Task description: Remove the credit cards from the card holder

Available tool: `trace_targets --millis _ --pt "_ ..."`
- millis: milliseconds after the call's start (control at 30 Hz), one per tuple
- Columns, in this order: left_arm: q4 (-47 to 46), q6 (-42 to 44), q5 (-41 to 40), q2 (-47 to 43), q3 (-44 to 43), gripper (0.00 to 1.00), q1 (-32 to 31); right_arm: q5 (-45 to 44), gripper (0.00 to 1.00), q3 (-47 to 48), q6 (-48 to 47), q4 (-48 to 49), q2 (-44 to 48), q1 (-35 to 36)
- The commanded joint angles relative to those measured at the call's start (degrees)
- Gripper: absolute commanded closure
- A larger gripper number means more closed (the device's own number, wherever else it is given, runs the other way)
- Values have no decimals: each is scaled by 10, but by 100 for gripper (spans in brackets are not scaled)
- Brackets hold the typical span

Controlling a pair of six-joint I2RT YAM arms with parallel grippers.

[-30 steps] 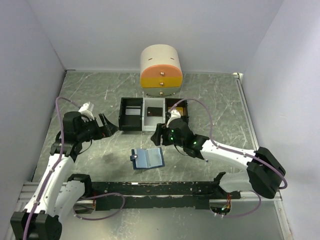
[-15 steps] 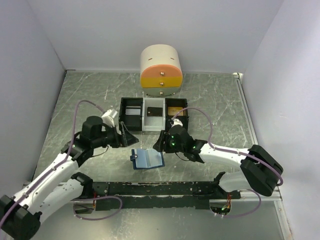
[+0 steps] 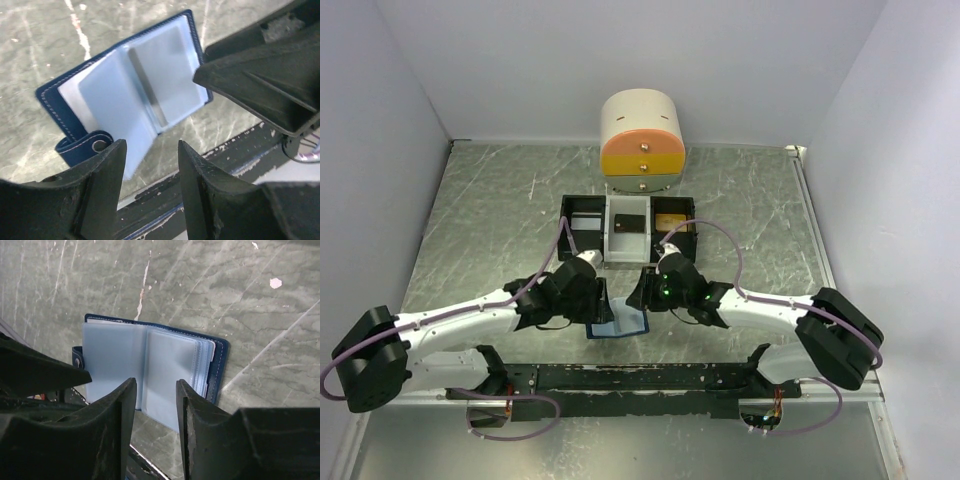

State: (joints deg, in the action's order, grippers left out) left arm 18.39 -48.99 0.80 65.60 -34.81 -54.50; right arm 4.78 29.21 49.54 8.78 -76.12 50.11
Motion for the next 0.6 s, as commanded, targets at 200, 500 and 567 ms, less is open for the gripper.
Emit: trace_targets --millis 200,500,567 --pt "8 -43 -83 -3 26 43 -16 31 64 -15 10 11 -21 2" --pt "-26 -77 -77 -25 87 45 -17 38 66 -16 11 6 -33 2" --pt "-25 -77 -79 -28 90 45 -17 43 67 -14 10 7 -37 2"
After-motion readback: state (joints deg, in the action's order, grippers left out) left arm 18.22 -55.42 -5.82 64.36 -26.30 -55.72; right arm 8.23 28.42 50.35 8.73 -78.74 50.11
